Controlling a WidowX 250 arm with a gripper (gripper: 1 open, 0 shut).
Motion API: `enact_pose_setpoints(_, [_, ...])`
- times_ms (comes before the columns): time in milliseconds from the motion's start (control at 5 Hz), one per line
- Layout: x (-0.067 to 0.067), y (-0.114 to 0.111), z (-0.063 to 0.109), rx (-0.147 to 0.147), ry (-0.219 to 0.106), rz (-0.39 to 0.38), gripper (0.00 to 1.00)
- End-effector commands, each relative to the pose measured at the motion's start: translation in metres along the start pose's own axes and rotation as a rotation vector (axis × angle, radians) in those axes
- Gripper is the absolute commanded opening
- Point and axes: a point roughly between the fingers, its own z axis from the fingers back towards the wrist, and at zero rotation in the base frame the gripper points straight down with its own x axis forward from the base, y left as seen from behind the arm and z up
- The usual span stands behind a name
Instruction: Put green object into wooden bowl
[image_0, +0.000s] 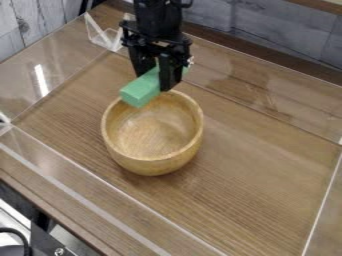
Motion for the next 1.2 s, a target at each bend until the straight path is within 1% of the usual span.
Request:
enact_pose_setpoints(0, [-0.007,0.002,0.021,0.013,-0.063,-0.041,0.00])
enact_pose_setpoints(200, [-0.027,0.003,0.006,0.006,-0.079,0.045,0.00])
enact_pose_setpoints(400, [-0.038,0.001,-0.005,-0.003,-0.096,0.132,0.00])
enact_pose_setpoints(600, [-0.034,-0.009,-0.013,-0.014,-0.104,0.170,1.00])
enact_pose_setpoints(800, [-0.029,-0.015,-0.009,-0.035,-0.115,0.219,1.00])
enact_pose_setpoints(1000, [-0.033,-0.020,-0.010,-0.054,-0.117,0.210,1.00])
